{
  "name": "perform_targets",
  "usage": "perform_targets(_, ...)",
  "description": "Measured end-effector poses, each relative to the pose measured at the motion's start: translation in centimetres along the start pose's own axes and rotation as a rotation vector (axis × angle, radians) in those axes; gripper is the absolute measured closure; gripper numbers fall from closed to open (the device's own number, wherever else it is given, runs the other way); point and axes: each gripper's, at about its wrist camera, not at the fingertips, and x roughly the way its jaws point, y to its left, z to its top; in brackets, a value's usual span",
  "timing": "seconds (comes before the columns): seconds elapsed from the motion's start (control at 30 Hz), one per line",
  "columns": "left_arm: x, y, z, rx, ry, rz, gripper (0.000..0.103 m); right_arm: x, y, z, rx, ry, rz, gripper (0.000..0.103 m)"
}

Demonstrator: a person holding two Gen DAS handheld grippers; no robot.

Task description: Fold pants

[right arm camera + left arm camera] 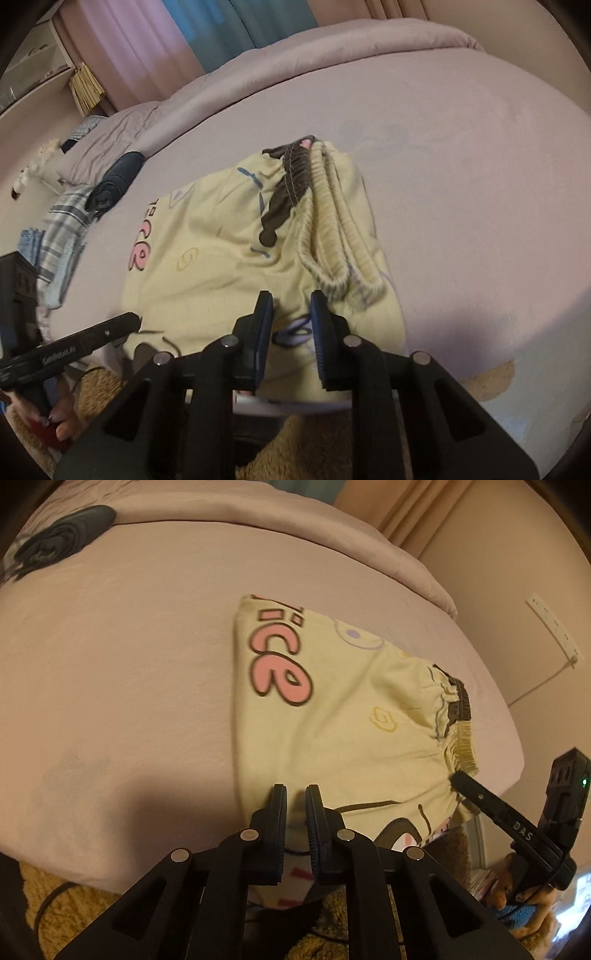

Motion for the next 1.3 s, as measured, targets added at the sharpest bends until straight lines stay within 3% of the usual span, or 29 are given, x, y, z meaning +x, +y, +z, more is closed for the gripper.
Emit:
perform_targets(0.07, -0.9, 0.2, 0.4, -0.003, -0.014, 0.009, 0.09, -0.9, -0.1, 0.0, 0.01, 0.009, 0.006, 0.08)
perform_targets(0.13, -1.8, 0.7, 1.1, -0.004, -0.049, 0.034, 0.088, -2.1, -0.1, 0.1, 0.002, -0.007, -0.036, 0.06)
perform_targets(0.17, -2.2, 0.9, 1.8, -0.006, -0.078, 0.044, 0.079, -2.9, 0.0, 0.4, -0.008, -0.03, -0.067, 0.039)
perform_targets(0.2, -2.4, 1.1, 2.2, -0.015, -0.099, 0.051, 0.061, -3.5, 0.1, 0.8, -0.021, -0.065, -0.091, 0.022)
perform_targets(0.23, -2.4, 1.6, 2.7, -0.034, -0.122, 0.063, 0.053, -3.9, 0.3, 1.3, -0.03, -0.099, -0.098, 0.02)
perform_targets(0.27, -2.3, 1.8, 3.3, -0.053, -0.148, 0.068, 0.042, -4.1, 0.0, 1.9, -0.028, -0.119, -0.096, 0.021)
perform_targets(0.33, -1.8, 2.3, 3.8, -0.061, -0.148, 0.051, 0.042, -3.7, -0.5, 3.2, -0.001, -0.111, -0.075, 0.02)
perform_targets(0.47, 1.7, 1.5, 5.2, -0.015, -0.05, 0.018, 0.042, -0.6, -1.4, 4.9, 0.053, -0.044, 0.031, 0.021)
perform_targets(0.53, 3.8, 1.7, 5.6, -0.023, 0.005, 0.061, 0.042, 1.2, -1.6, 5.1, 0.049, -0.012, 0.059, 0.021)
perform_targets(0.6, 4.3, 1.5, 5.6, -0.025, -0.028, 0.052, 0.042, 3.2, -1.8, 4.9, 0.055, 0.009, 0.079, 0.021)
perform_targets(0.67, 4.4, 0.9, 5.6, -0.013, -0.019, 0.034, 0.042, 3.6, -1.6, 4.7, 0.033, -0.037, 0.091, 0.022)
perform_targets(0.77, 4.8, 0.1, 5.6, -0.007, -0.026, 0.01, 0.043, 4.1, -1.1, 4.7, 0.001, -0.029, 0.079, 0.024)
perform_targets(0.83, 4.8, -0.3, 5.3, -0.001, -0.032, 0.005, 0.053, 4.5, -0.5, 5.1, -0.001, -0.033, 0.055, 0.03)
perform_targets(0.87, 4.8, -0.4, 5.2, -0.013, -0.031, -0.018, 0.064, 4.6, -0.3, 5.2, -0.007, -0.035, 0.041, 0.036)
perform_targets(1.0, 4.2, -0.5, 4.9, -0.074, -0.048, -0.049, 0.094, 5.2, 0.4, 5.4, 0.009, -0.039, 0.063, 0.072)
perform_targets(1.07, 2.9, -0.3, 4.9, -0.091, -0.067, -0.062, 0.097, 4.6, 0.4, 5.4, 0.021, -0.049, 0.058, 0.077)
perform_targets(1.2, 0.0, -0.2, 6.7, -0.086, -0.096, -0.168, 0.097, 2.8, 1.9, 6.6, -0.041, -0.096, 0.05, 0.079)
perform_targets(1.3, -1.9, -0.2, 8.1, -0.063, -0.16, -0.129, 0.097, 1.6, 3.6, 8.5, -0.063, -0.151, 0.101, 0.079)
